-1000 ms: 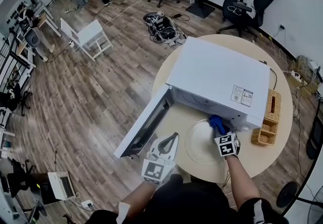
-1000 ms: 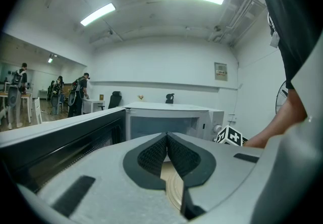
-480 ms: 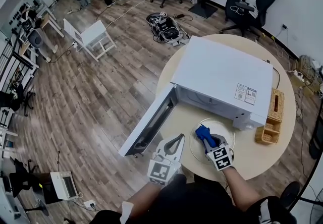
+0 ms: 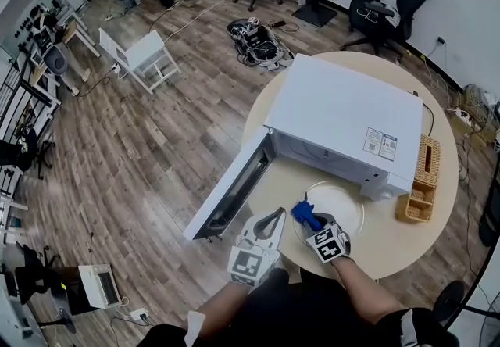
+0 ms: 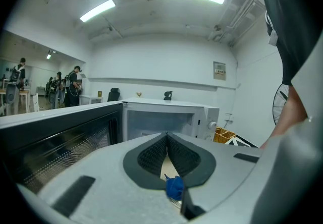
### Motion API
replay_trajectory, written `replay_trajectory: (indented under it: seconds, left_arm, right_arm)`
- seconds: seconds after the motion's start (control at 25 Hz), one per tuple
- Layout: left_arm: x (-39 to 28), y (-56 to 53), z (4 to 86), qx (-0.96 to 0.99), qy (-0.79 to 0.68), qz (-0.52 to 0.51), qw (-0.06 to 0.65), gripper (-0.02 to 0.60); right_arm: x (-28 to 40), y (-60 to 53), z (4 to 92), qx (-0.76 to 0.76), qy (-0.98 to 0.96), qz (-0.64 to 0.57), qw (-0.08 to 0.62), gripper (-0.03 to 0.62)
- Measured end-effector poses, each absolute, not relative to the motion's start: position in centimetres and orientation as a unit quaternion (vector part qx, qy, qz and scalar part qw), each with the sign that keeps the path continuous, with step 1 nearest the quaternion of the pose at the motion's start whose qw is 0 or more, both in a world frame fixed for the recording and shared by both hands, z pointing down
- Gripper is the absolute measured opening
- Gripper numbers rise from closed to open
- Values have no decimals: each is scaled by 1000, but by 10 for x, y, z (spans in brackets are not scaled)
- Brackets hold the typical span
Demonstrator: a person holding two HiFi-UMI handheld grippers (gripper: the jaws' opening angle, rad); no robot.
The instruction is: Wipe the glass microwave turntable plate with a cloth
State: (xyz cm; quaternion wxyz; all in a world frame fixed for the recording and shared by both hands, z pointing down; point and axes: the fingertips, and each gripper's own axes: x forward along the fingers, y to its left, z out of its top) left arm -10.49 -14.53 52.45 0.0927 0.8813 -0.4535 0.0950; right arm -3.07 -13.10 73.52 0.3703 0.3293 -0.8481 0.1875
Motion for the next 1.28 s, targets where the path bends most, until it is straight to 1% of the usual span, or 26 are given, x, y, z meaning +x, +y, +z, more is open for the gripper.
replay_trajectory:
  seconds: [0.24,0.4,0.8,1.28]
  left_arm:
    - [-108,-147,522,881,-454,82,107,6]
    - [-105,-149,519,883,-451,80,102,6]
    - [-102,-149,525,884,-446,88,107,6]
    - [-93,-150,521,889,-437,87,102,6]
  right_arm:
    - [-25,-137,734,333,-849,172,372,69]
    - [-16,-140,735,339,-846,170,375,71]
    - [46,-162,733,407,-812,147,391,69]
    - [119,-168,731,479,-757,122,427,69]
